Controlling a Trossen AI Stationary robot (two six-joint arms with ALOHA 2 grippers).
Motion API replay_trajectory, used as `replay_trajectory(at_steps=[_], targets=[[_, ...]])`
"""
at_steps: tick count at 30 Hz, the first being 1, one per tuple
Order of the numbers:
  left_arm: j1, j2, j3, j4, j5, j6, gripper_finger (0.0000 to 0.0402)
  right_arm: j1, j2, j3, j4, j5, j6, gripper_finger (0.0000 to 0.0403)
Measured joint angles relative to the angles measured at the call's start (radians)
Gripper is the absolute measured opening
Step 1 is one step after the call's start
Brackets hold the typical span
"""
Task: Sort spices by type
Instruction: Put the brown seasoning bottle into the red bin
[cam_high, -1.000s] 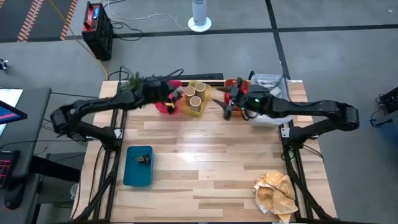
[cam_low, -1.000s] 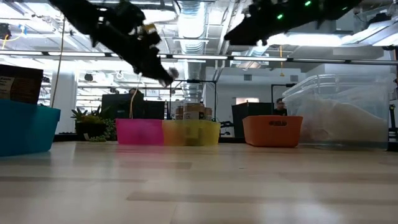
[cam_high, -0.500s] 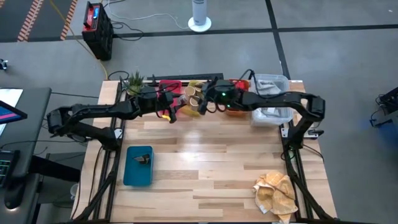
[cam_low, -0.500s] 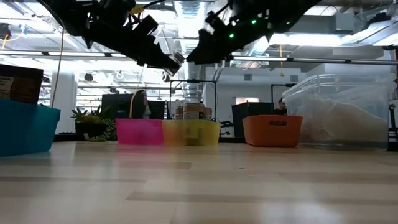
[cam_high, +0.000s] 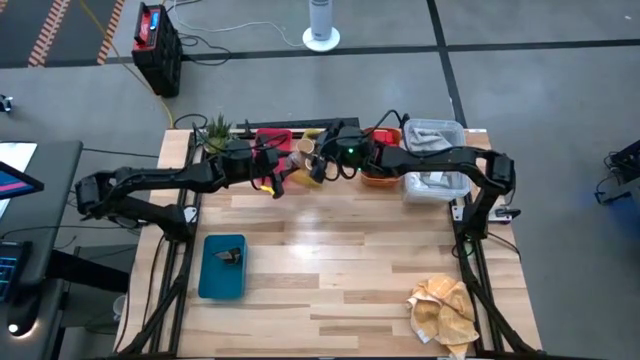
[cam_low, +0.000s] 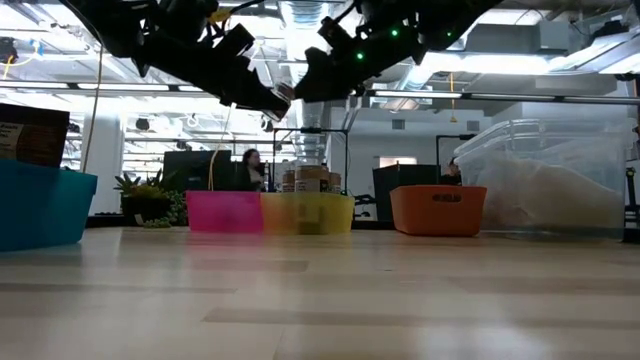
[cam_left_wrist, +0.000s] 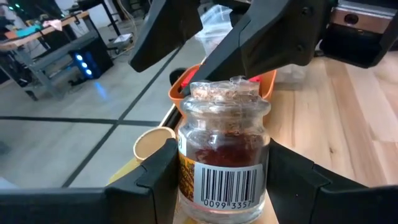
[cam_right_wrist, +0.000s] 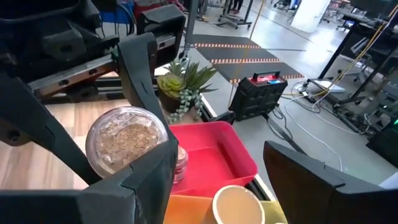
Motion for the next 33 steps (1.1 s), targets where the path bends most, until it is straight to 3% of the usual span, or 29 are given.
replay_trajectory(at_steps=[16,23,29,33], targets=[[0.000,0.001,0.000,-0.008,0.020,-0.046,0.0205,0.007,0.001,0.005,0.007,-0.027,0.011,0.0276],[0.000,0.001,0.000,-0.032,0.016,-0.066,0.0189,0.006,0.002,0.005,-0.009,-0.050,0.026,0.0276],[0.001,0.001,0.000,-0.037,0.008,-0.070,0.0223,0.006,0.002,0.004,-0.009,-0.059,0.026,0.0276],[0.002,0.000,0.002,-0.038,0.001,-0.055,0.0223,0.008,0.002,0.003,-0.012,-0.063,0.026,0.0276]])
